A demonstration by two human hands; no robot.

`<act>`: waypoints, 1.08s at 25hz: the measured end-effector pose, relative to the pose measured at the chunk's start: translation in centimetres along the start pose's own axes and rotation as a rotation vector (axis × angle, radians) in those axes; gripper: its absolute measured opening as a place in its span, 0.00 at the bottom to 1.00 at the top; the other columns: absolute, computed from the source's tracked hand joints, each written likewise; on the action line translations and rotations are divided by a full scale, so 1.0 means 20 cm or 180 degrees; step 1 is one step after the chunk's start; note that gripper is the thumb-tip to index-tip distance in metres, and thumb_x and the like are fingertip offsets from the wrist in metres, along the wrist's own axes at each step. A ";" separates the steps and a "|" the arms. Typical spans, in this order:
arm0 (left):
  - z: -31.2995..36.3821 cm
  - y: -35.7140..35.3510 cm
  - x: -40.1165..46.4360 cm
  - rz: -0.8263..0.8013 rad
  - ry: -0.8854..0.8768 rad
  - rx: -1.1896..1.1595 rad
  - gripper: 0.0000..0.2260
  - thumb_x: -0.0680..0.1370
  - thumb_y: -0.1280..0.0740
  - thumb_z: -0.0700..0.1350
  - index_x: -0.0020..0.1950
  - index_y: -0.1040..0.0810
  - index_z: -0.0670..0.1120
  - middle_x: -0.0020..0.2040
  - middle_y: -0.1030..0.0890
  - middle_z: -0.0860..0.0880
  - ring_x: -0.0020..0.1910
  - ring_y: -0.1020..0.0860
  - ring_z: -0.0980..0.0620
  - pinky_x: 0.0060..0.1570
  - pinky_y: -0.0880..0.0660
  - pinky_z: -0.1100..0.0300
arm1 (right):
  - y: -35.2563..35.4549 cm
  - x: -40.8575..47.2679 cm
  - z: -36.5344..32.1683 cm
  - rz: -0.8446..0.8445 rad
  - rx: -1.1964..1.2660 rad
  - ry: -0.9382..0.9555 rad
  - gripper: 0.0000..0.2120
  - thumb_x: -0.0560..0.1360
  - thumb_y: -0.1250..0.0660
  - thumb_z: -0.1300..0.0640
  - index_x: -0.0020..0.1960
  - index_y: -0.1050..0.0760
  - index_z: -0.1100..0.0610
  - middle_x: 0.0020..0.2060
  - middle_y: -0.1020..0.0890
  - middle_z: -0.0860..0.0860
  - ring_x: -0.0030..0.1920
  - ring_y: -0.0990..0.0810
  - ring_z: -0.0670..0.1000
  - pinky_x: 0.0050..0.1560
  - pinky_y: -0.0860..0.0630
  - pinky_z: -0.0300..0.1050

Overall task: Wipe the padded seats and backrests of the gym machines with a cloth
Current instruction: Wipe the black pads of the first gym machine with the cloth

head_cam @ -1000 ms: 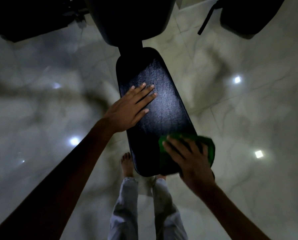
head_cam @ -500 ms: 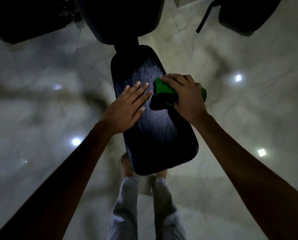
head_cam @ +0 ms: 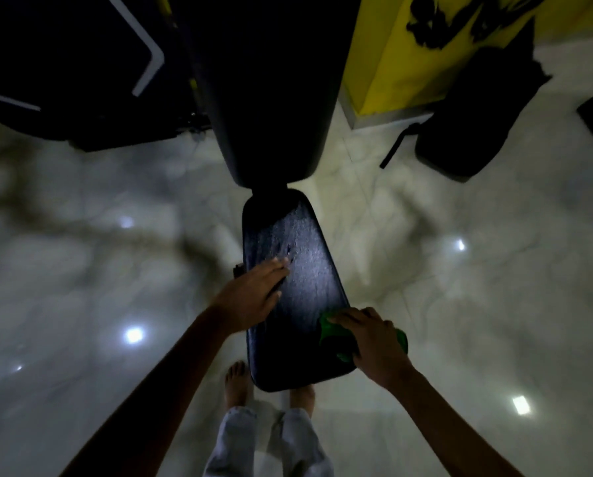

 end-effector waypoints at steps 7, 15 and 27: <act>0.31 0.41 -0.23 0.0469 0.0788 -0.0852 0.33 0.74 0.48 0.63 0.67 0.27 0.40 0.65 0.25 0.42 0.65 0.28 0.48 0.63 0.38 0.66 | 0.67 0.11 -0.26 0.0028 0.1345 0.0023 0.16 0.73 0.39 0.70 0.58 0.37 0.60 0.45 0.25 0.60 0.46 0.23 0.58 0.35 0.35 0.44; 0.56 0.97 -0.57 0.1354 0.1016 -0.0664 0.17 0.79 0.35 0.44 0.67 0.27 0.43 0.65 0.24 0.48 0.63 0.27 0.53 0.58 0.35 0.72 | 1.21 0.05 -0.74 0.0308 0.0793 0.0585 0.25 0.74 0.38 0.68 0.70 0.38 0.62 0.60 0.25 0.64 0.59 0.24 0.62 0.54 0.28 0.49; 0.44 1.37 -1.74 0.2743 0.1506 -0.0229 0.14 0.76 0.31 0.40 0.60 0.23 0.38 0.54 0.20 0.43 0.51 0.21 0.47 0.46 0.32 0.70 | 1.36 -0.16 -1.93 0.0293 0.0265 0.1659 0.29 0.74 0.39 0.69 0.73 0.40 0.59 0.64 0.28 0.63 0.64 0.28 0.61 0.58 0.28 0.49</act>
Point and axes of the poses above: each hand's wrist, its own x-axis towards the middle knuckle, its own y-axis out of the back of the hand, z = x × y, the point moved 1 cm from there along x, towards the middle knuckle
